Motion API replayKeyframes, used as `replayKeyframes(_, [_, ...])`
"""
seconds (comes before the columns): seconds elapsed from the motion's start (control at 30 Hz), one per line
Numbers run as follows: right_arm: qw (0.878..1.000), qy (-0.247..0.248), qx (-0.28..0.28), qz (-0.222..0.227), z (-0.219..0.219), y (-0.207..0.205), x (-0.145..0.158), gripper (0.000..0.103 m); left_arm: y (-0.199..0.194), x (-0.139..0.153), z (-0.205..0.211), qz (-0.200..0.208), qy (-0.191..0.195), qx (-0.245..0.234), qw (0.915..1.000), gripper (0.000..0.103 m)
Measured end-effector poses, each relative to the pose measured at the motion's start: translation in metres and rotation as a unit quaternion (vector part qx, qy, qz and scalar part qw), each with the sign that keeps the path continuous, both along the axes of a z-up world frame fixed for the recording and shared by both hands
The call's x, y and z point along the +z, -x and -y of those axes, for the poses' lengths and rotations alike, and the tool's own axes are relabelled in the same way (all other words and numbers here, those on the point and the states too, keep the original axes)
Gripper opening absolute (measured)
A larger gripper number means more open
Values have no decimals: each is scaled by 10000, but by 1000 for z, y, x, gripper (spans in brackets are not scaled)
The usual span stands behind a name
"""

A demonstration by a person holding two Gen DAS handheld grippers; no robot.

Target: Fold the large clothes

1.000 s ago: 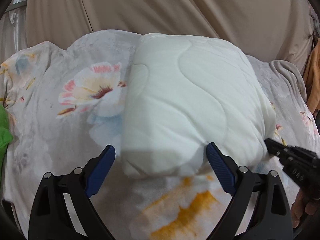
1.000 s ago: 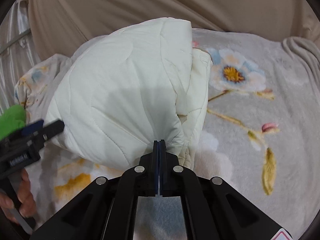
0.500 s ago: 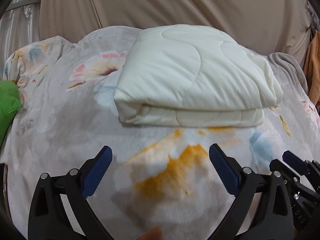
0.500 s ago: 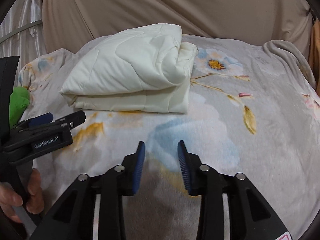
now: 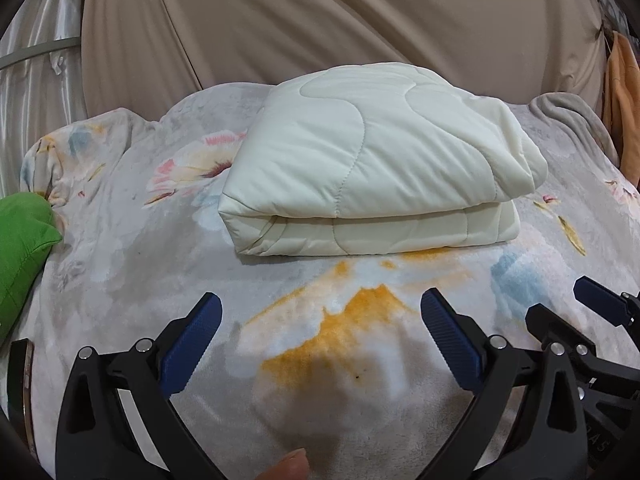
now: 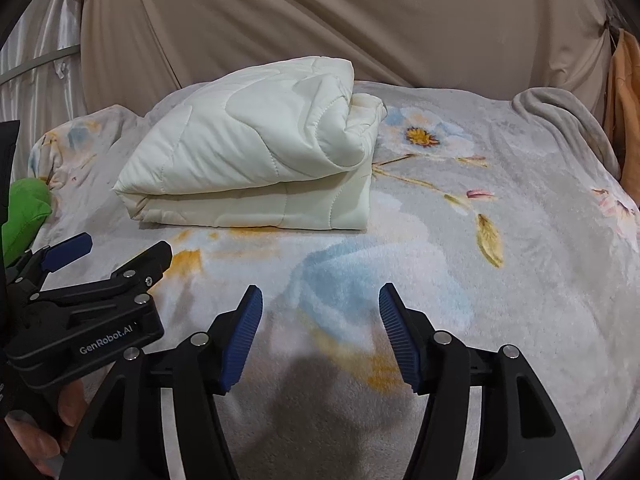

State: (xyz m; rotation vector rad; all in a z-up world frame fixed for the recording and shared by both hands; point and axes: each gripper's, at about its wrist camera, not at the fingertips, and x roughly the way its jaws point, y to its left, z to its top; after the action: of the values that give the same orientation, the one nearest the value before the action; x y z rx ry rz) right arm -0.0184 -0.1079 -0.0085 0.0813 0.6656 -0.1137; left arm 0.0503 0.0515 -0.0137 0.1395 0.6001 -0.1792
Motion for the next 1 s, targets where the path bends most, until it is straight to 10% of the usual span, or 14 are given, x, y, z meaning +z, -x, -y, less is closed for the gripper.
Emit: replayKeyframes(1.0, [9994,238,-244,-20,-10,-1,-1,60,-2,-2,1,8,-152,198,9997,97])
